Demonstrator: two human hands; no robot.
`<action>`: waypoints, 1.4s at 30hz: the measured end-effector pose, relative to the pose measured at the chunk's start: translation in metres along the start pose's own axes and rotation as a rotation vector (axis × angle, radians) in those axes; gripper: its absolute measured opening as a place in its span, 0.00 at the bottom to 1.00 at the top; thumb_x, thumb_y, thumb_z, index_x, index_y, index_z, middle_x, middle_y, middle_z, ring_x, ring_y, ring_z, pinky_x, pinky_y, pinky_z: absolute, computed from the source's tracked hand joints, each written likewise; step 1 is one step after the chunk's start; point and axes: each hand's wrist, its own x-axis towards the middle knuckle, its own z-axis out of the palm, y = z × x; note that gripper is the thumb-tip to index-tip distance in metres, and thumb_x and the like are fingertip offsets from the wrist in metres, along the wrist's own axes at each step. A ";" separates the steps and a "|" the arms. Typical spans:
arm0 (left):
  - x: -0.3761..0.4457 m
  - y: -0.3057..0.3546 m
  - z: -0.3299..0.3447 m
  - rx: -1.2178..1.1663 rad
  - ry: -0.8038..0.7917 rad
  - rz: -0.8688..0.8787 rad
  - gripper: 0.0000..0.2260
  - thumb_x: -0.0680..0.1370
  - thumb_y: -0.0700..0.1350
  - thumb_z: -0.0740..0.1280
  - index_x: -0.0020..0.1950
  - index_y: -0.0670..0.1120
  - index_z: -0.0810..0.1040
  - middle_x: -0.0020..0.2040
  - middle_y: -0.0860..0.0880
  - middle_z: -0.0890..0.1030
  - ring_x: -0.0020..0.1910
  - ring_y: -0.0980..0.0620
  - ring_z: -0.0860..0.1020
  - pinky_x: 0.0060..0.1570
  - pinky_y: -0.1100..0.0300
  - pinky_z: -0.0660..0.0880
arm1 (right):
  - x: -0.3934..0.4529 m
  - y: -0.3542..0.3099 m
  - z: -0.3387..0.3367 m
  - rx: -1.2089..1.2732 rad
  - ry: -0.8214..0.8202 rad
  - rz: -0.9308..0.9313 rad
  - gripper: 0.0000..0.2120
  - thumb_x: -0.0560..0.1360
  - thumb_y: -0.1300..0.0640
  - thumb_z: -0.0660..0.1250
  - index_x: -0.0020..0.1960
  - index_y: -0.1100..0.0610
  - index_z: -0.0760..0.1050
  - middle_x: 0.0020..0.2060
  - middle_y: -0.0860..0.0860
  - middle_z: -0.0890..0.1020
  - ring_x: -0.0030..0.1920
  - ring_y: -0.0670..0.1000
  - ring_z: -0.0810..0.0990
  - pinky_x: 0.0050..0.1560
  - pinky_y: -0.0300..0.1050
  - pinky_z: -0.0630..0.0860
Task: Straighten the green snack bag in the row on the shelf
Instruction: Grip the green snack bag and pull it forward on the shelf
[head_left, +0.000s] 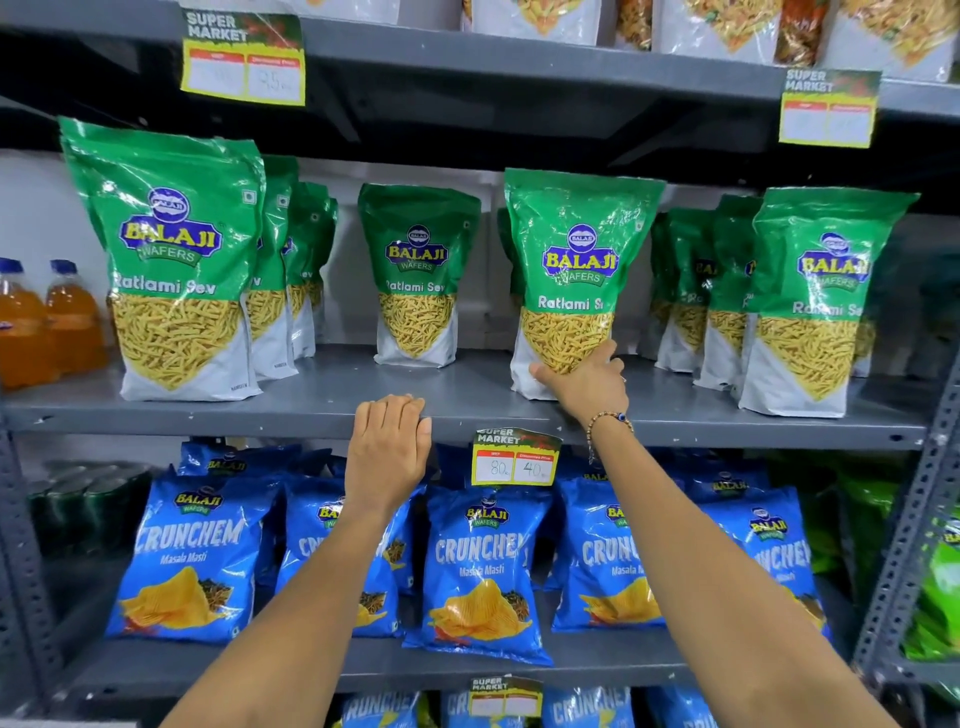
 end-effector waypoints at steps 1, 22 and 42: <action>0.000 0.000 0.000 0.002 0.003 0.000 0.15 0.81 0.46 0.55 0.55 0.39 0.77 0.51 0.43 0.80 0.49 0.43 0.76 0.53 0.49 0.67 | -0.003 0.000 -0.001 -0.003 0.012 0.000 0.52 0.66 0.34 0.70 0.75 0.63 0.51 0.66 0.63 0.68 0.64 0.65 0.72 0.57 0.58 0.74; 0.002 0.002 -0.007 -0.001 -0.037 -0.017 0.16 0.82 0.47 0.53 0.55 0.41 0.78 0.49 0.44 0.78 0.46 0.44 0.74 0.50 0.50 0.65 | -0.039 0.000 -0.024 -0.001 0.045 0.011 0.52 0.64 0.35 0.72 0.74 0.63 0.53 0.65 0.63 0.69 0.64 0.64 0.72 0.57 0.57 0.74; 0.003 0.007 -0.010 0.002 -0.091 -0.050 0.17 0.83 0.47 0.52 0.56 0.40 0.76 0.50 0.44 0.78 0.48 0.44 0.74 0.52 0.49 0.66 | -0.055 -0.003 -0.035 -0.009 0.081 0.005 0.52 0.63 0.33 0.72 0.73 0.61 0.54 0.63 0.61 0.70 0.64 0.62 0.72 0.56 0.56 0.75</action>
